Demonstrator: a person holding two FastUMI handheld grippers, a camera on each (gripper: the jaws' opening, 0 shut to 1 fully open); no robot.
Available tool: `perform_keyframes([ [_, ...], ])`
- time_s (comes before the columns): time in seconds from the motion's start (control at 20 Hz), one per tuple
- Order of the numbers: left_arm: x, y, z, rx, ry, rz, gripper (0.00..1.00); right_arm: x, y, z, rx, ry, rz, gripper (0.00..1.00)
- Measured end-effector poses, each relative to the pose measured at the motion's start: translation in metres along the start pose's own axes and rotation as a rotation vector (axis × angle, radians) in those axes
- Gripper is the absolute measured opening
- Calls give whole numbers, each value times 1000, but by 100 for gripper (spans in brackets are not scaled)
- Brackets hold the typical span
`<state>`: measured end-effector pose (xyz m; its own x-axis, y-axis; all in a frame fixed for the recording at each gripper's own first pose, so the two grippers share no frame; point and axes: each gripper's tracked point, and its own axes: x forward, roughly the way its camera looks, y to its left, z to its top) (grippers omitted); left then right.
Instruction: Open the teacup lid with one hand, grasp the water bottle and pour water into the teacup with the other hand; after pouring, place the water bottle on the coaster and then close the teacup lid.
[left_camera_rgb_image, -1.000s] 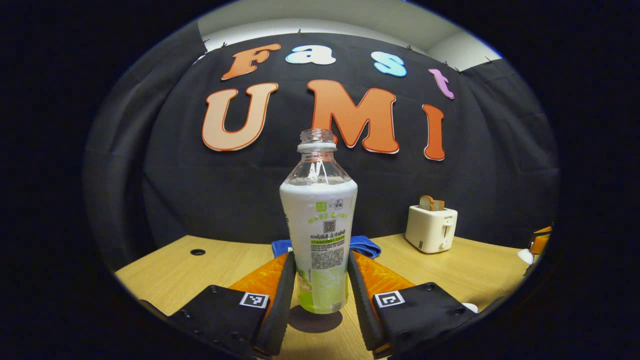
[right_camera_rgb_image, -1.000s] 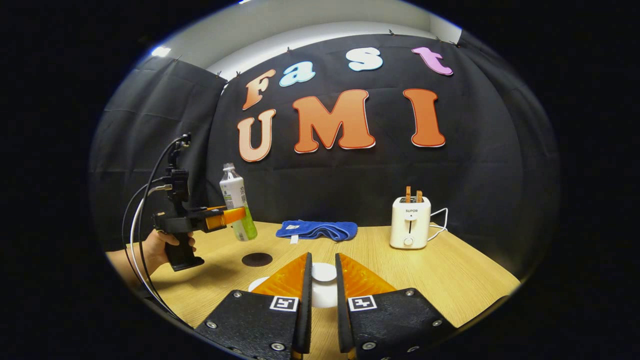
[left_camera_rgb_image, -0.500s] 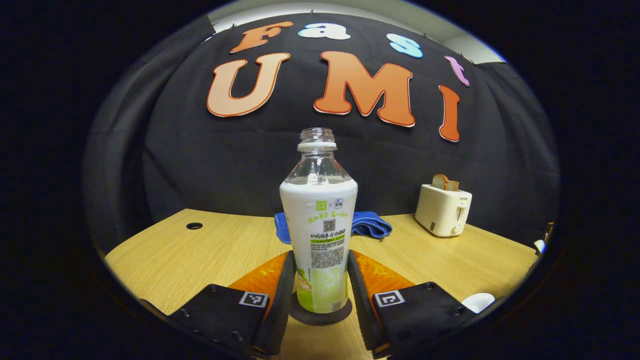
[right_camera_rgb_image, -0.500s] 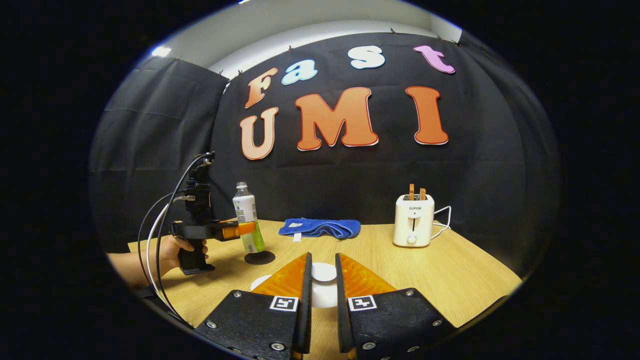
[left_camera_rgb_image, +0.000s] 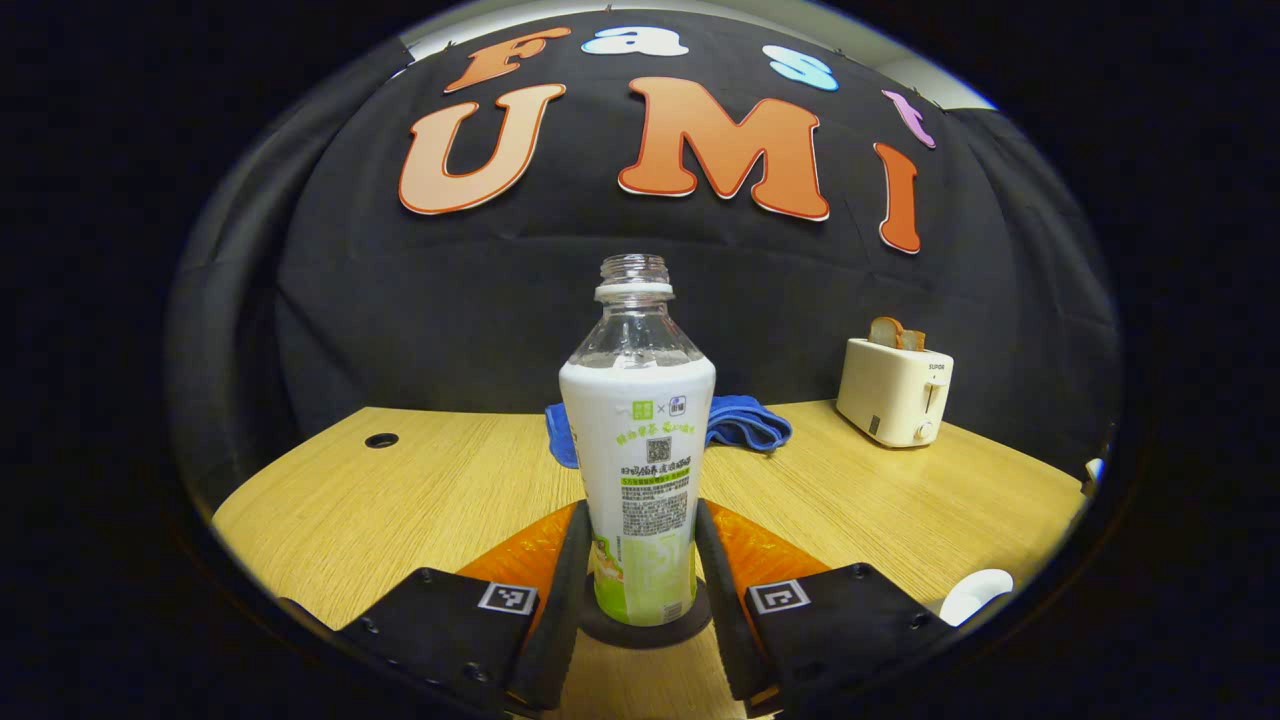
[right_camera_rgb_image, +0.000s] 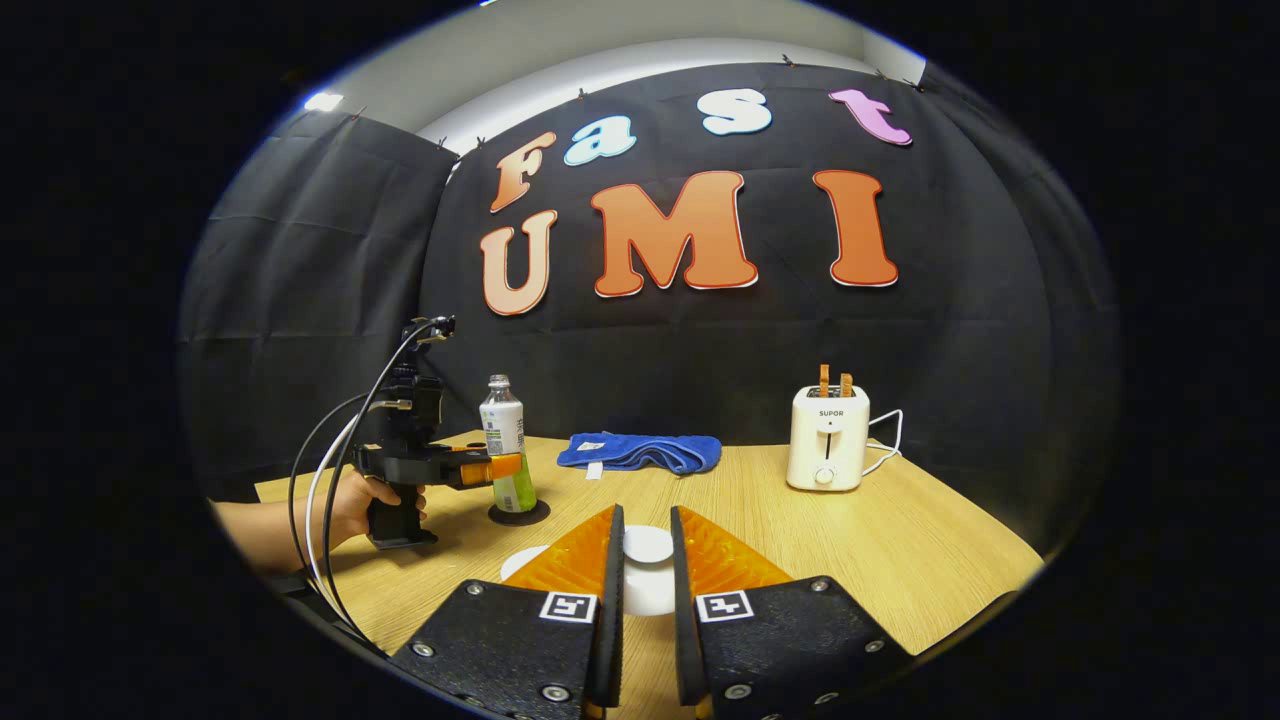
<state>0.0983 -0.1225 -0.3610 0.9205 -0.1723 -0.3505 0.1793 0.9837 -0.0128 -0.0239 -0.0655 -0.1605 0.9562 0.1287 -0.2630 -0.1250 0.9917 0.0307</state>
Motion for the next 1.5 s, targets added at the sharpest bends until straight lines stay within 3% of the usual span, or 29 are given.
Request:
perform_keyframes([
  [0.3, 1, -1, -10, 8, 28, 1, 62, 1, 2, -2, -10, 6, 2, 22],
  [0.45, -5, -1, -10, 15, 40, 7, 70, 1, 5, -2, -8, 4, 7, 22],
  [0.6, -7, 0, -4, 22, 19, 18, 92, 4, 7, -1, -14, 5, 9, 22],
  [0.7, -14, -1, -1, 24, 8, 20, 98, 5, 13, 1, -11, 1, 19, 22],
  [1.15, -67, -10, 42, 62, -145, 6, 98, 28, 49, -10, -20, 30, 76, 22],
  [1.5, -113, 13, 72, 51, -254, 38, 96, 51, 81, -31, -30, 89, 131, 22],
])
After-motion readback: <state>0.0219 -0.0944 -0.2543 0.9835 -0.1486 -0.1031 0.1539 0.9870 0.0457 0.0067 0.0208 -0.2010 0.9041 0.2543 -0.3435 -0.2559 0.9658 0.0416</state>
